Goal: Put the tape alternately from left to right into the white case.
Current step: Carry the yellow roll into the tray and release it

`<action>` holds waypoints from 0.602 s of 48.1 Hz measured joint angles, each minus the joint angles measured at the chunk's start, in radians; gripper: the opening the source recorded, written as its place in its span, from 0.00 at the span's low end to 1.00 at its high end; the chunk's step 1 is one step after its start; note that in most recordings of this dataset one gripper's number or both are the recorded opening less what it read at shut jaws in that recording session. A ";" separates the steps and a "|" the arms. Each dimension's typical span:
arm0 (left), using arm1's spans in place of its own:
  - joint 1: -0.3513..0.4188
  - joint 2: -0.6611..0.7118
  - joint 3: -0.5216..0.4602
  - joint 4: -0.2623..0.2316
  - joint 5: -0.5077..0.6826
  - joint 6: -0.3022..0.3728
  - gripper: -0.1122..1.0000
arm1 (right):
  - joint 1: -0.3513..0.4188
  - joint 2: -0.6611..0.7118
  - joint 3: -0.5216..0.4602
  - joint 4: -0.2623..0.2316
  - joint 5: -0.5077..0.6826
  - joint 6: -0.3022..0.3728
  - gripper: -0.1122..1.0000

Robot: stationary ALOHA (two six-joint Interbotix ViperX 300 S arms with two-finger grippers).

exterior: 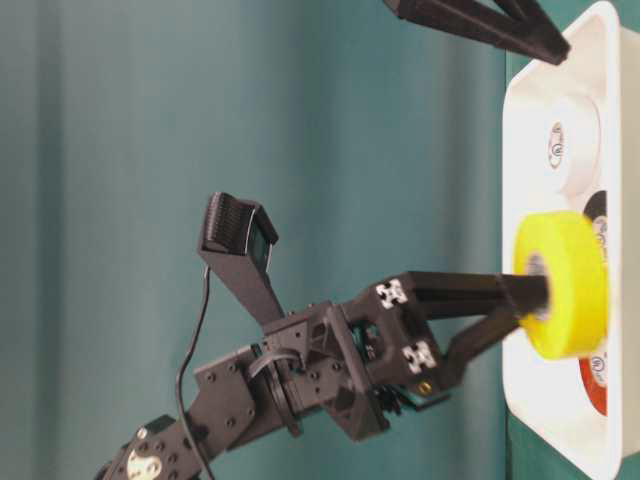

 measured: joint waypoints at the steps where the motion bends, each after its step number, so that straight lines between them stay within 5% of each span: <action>1: 0.011 0.000 -0.002 0.000 0.000 0.006 0.07 | 0.000 0.002 0.000 0.000 0.000 0.000 0.82; 18: 0.178 0.020 -0.028 0.000 -0.014 0.118 0.07 | 0.000 0.002 -0.002 0.000 0.000 0.003 0.82; 29: 0.253 0.055 -0.044 0.000 -0.061 0.258 0.07 | 0.000 0.002 -0.005 0.000 0.002 0.003 0.82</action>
